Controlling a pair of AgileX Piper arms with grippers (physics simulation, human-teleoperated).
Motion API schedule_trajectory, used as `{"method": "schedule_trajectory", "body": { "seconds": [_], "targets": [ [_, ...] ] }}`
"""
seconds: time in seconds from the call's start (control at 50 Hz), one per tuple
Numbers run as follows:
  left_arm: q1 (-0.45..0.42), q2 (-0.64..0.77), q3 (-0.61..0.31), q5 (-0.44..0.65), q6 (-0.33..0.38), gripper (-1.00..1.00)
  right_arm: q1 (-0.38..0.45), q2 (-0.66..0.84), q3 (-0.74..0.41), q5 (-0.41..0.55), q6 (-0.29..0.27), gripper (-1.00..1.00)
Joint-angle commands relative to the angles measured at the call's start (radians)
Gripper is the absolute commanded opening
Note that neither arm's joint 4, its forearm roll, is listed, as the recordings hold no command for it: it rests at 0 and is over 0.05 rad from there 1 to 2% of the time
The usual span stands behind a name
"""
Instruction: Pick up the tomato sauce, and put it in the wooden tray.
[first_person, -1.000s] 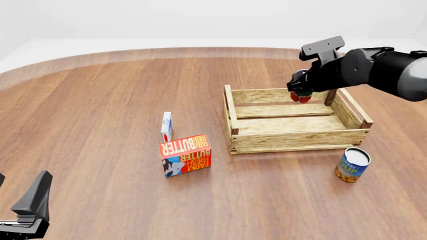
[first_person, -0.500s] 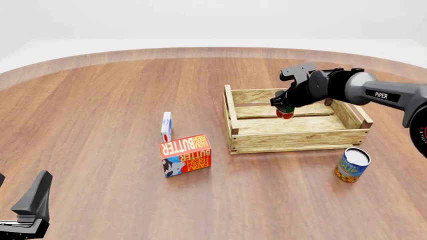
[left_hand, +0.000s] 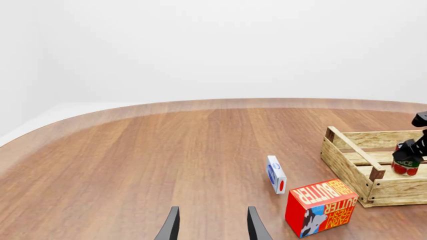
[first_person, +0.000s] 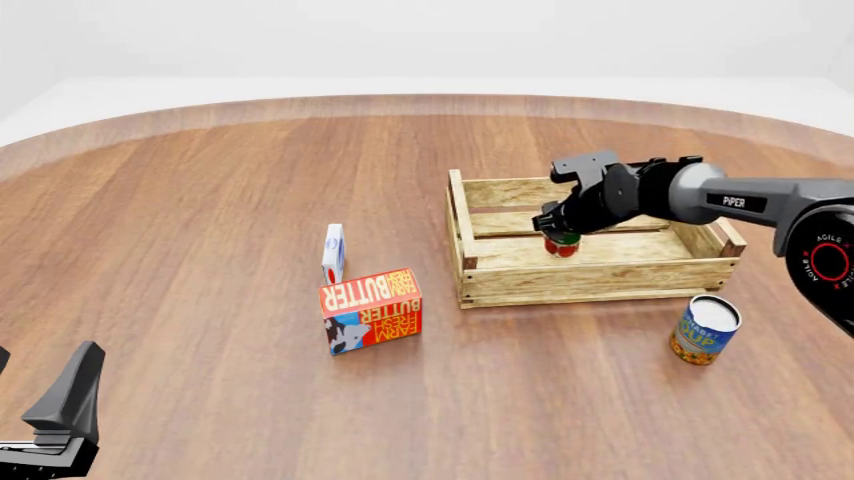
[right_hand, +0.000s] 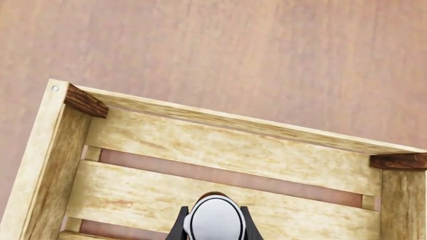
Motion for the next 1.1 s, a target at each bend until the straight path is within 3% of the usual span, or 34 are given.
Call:
{"method": "schedule_trajectory", "body": {
  "seconds": [0.02,0.2,0.22,0.4,0.62,0.92,1.1],
  "targets": [
    [0.000,0.000,0.000,0.000,0.000,1.00,0.009,0.028,0.024,-0.031,0.024,-1.00],
    [0.000,0.000,0.000,0.000,0.000,1.00,0.015,0.012,0.034,-0.036,0.019,-1.00],
    [0.000,0.000,0.000,0.000,0.000,1.00,-0.005,-0.022,0.048,-0.044,0.004,1.00],
    [0.000,0.000,0.000,0.000,0.000,1.00,-0.048,-0.258,0.052,0.027,-0.037,1.00],
    [0.000,0.000,0.000,0.000,0.000,1.00,-0.023,-0.456,0.062,0.103,-0.073,1.00],
    [0.000,0.000,0.000,0.000,0.000,1.00,0.017,-0.524,0.152,0.069,-0.046,1.00],
    [0.000,0.000,0.000,0.000,0.000,1.00,0.015,-0.688,0.258,0.058,-0.023,1.00]
  ]
}}
